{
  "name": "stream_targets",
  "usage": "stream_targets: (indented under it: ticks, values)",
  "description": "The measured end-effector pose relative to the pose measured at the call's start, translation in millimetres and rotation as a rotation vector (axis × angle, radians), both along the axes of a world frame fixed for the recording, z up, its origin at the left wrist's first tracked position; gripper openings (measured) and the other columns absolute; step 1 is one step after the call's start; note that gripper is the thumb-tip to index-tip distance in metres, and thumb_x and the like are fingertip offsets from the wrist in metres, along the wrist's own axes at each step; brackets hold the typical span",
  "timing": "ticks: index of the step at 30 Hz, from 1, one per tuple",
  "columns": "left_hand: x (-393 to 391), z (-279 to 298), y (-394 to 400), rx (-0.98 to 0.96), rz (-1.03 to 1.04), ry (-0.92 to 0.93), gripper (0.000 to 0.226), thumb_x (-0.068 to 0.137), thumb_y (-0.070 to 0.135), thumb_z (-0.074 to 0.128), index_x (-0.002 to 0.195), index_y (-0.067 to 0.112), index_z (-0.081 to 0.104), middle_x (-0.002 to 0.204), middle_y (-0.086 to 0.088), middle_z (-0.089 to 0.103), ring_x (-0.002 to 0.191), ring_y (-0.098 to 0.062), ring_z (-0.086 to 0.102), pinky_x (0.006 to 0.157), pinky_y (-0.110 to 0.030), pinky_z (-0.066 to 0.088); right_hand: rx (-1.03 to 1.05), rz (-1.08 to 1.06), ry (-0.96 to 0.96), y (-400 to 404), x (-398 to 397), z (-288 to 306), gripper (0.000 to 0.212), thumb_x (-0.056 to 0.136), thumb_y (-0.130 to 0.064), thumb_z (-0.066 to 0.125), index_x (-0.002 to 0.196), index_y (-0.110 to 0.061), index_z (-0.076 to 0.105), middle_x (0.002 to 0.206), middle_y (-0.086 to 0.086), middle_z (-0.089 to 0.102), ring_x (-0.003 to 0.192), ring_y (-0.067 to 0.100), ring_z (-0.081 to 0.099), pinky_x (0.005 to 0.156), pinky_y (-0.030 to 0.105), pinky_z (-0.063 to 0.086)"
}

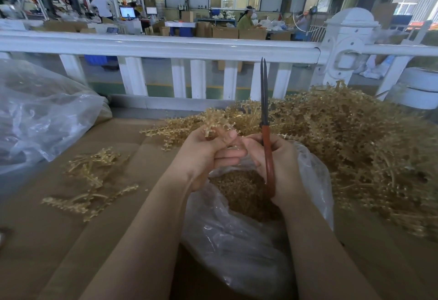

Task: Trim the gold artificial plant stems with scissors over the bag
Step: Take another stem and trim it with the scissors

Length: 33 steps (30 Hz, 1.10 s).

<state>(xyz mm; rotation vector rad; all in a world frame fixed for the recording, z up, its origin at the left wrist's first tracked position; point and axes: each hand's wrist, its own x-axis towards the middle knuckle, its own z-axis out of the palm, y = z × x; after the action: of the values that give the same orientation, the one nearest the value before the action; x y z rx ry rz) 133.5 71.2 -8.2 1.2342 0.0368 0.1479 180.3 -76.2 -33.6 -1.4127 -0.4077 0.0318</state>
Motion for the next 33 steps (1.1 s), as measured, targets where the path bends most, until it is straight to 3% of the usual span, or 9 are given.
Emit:
stream_targets:
  ticks: [6, 11, 16, 22, 26, 30, 33]
  values:
    - [-1.3, 0.8, 1.5, 0.000, -0.008, -0.024, 0.045, 0.066, 0.012, 0.079, 0.104, -0.006, 0.061, 0.087, -0.016, 0.076, 0.079, -0.023, 0.076, 0.064, -0.024, 0.059, 0.026, -0.013, 0.003, -0.4, 1.7, -0.5, 0.010, 0.089, -0.014, 0.075, 0.082, -0.021, 0.076, 0.069, -0.006, 0.070, 0.065, 0.005, 0.065, 0.065, 0.025, 0.051]
    - [-2.4, 0.8, 2.0, -0.011, 0.014, -0.031, 0.063, 0.066, 0.007, 0.078, 0.118, -0.020, 0.055, 0.089, -0.017, 0.076, 0.079, -0.023, 0.075, 0.064, -0.023, 0.058, 0.030, 0.003, -0.041, 0.4, 2.8, -1.4, 0.019, 0.089, -0.014, 0.076, 0.080, -0.030, 0.078, 0.084, 0.001, 0.077, 0.080, 0.015, 0.074, 0.073, 0.027, 0.058]
    - [-3.0, 1.0, 2.5, -0.036, 0.034, -0.056, 0.063, 0.066, -0.001, 0.077, 0.119, -0.022, 0.052, 0.105, -0.031, 0.069, 0.082, -0.026, 0.074, 0.068, -0.023, 0.058, 0.019, 0.028, -0.036, 0.9, 0.7, -1.5, 0.009, 0.087, -0.026, 0.078, 0.082, -0.034, 0.079, 0.083, 0.000, 0.078, 0.080, 0.015, 0.075, 0.071, 0.027, 0.058]
    - [-2.2, -1.3, 1.7, -0.031, 0.033, -0.005, 0.067, 0.065, -0.001, 0.077, 0.121, -0.023, 0.048, 0.103, -0.029, 0.070, 0.084, -0.026, 0.074, 0.068, -0.023, 0.058, -0.013, -0.007, -0.077, 0.5, 3.5, -4.9, 0.006, 0.086, -0.027, 0.076, 0.081, -0.030, 0.078, 0.076, -0.001, 0.074, 0.072, 0.012, 0.069, 0.070, 0.030, 0.053]
    - [-1.1, -1.0, 5.0, -0.041, 0.065, -0.014, 0.041, 0.065, 0.002, 0.078, 0.101, -0.010, 0.063, 0.097, -0.022, 0.073, 0.085, -0.025, 0.074, 0.069, -0.023, 0.057, -0.037, -0.006, -0.077, -0.1, 3.8, -5.4, 0.005, 0.083, -0.032, 0.081, 0.082, -0.029, 0.078, 0.077, -0.001, 0.075, 0.074, 0.013, 0.070, 0.073, 0.034, 0.055]
    - [1.8, -1.2, 10.6, -0.104, 0.122, -0.046, 0.008, 0.066, 0.005, 0.077, 0.070, 0.010, 0.074, 0.087, -0.012, 0.076, 0.083, -0.022, 0.075, 0.070, -0.025, 0.058, -0.178, -0.100, -0.124, 1.1, 2.3, -4.3, 0.042, 0.067, -0.062, 0.080, 0.082, -0.023, 0.074, 0.078, -0.006, 0.074, 0.075, 0.010, 0.071, 0.073, 0.032, 0.056]
    - [2.8, -0.9, 13.2, -0.165, 0.178, -0.066, 0.009, 0.066, 0.004, 0.074, 0.063, 0.012, 0.074, 0.083, -0.011, 0.076, 0.081, -0.022, 0.075, 0.070, -0.026, 0.059, -0.395, -0.145, -0.185, 0.6, 1.1, -5.3, 0.058, 0.059, -0.081, 0.066, 0.085, -0.028, 0.067, 0.080, -0.010, 0.071, 0.077, 0.006, 0.067, 0.074, 0.031, 0.055]
